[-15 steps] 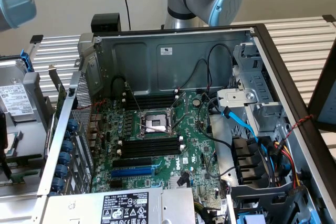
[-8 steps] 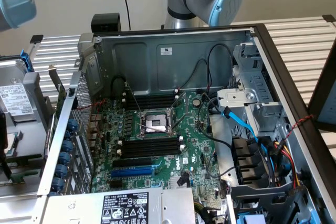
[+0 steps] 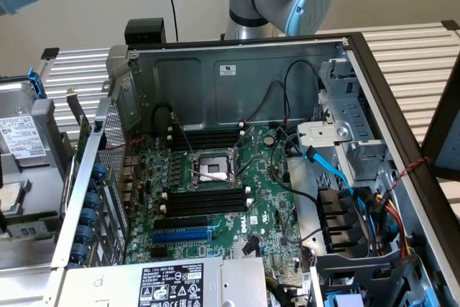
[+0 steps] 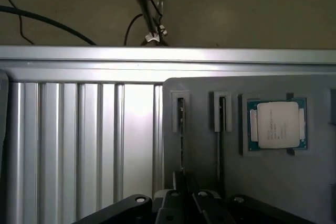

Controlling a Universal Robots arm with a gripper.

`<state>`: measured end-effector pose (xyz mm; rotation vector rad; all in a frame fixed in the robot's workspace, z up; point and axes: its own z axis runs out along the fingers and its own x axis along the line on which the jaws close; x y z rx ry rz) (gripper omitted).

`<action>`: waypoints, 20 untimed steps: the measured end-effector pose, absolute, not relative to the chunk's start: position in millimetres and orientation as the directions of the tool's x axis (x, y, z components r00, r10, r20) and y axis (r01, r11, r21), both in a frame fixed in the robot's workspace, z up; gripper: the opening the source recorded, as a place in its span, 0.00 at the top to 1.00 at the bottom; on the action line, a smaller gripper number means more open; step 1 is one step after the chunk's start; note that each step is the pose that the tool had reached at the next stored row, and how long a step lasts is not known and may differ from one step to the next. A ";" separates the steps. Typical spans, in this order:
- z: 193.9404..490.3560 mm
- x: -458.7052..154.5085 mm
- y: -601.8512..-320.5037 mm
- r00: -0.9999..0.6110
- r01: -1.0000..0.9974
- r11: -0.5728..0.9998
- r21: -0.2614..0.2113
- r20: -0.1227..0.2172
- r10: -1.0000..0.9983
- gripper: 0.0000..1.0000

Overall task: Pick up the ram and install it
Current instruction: 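Pick up the ram and move it above insertion slot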

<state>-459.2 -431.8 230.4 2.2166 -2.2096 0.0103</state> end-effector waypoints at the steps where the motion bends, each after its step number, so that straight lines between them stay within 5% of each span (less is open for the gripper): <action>1: 234.9 -459.2 -431.9 0.003 -1.000 -0.003 0.004 0.013 -1.000 0.88; 20: 321.3 -459.6 -431.9 0.003 -1.000 -0.003 0.003 0.013 -1.000 0.88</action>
